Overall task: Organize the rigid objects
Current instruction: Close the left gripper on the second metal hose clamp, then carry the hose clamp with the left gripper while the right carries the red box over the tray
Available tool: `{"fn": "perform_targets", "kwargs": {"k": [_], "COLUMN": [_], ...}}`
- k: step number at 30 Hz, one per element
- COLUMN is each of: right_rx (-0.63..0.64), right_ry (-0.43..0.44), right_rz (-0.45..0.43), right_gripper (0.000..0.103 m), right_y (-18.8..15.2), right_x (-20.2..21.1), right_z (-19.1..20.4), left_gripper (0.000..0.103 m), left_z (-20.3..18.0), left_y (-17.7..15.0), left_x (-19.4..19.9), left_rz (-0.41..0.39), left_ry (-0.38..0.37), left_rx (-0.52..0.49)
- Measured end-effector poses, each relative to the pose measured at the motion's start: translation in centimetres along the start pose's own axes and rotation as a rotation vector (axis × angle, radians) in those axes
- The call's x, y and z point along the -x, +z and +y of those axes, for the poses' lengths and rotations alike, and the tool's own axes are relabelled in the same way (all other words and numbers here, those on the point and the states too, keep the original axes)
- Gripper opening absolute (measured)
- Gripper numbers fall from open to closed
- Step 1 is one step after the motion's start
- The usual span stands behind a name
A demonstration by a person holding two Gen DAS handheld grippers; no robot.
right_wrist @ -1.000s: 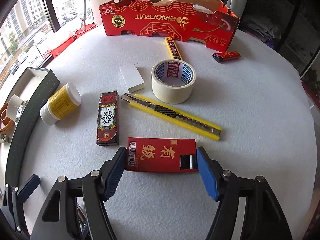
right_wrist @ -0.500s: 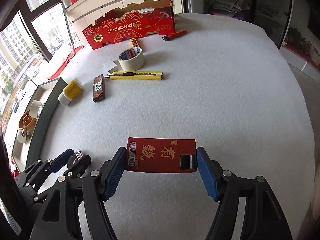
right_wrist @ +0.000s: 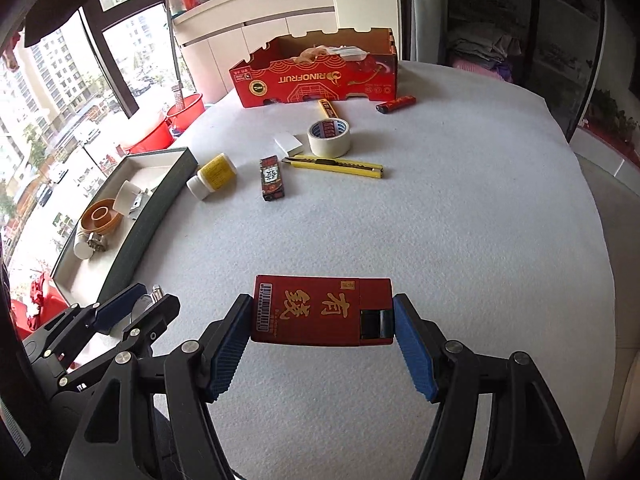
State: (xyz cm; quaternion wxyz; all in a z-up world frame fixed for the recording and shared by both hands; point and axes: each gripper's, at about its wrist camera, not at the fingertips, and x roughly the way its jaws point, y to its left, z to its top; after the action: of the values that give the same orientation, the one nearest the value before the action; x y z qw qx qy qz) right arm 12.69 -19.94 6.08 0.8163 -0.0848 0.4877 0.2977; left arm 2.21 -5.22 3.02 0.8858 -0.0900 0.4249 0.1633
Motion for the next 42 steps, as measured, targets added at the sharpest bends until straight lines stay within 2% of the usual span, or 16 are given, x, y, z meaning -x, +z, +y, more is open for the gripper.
{"fn": "perform_targets", "kwargs": {"k": [11, 15, 21, 26, 30, 37, 42], "right_rx": [0.139, 0.202, 0.274, 0.343, 0.384, 0.393, 0.415], "right_ry": [0.071, 0.090, 0.168, 0.195, 0.212, 0.257, 0.255], "right_rz": [0.012, 0.010, 0.032, 0.042, 0.057, 0.134, 0.172], "right_gripper": [0.070, 0.070, 0.070, 0.070, 0.070, 0.070, 0.070], "right_y": [2.3, 3.5, 5.3, 6.4, 7.1, 7.5, 7.6], "right_x": [1.0, 1.0, 0.6, -0.2, -1.1, -4.0, -5.7], "right_z": [5.7, 8.4, 13.0, 17.0, 19.5, 22.2, 23.6], "left_gripper": [0.040, 0.040, 0.040, 0.040, 0.040, 0.040, 0.040], "left_z": [4.9, 8.0, 13.3, 17.4, 20.2, 21.8, 22.0], "left_y": [0.3, 0.2, 0.2, -0.1, -0.6, -0.6, -0.1], "left_x": [2.4, 3.1, 3.7, 3.9, 3.7, 3.1, 2.0], "left_rz": [-0.035, -0.043, -0.046, -0.046, -0.030, -0.014, 0.003], "left_ry": [0.068, 0.109, 0.175, 0.238, 0.260, 0.273, 0.262], "left_rx": [0.046, 0.091, 0.183, 0.248, 0.299, 0.315, 0.316]}}
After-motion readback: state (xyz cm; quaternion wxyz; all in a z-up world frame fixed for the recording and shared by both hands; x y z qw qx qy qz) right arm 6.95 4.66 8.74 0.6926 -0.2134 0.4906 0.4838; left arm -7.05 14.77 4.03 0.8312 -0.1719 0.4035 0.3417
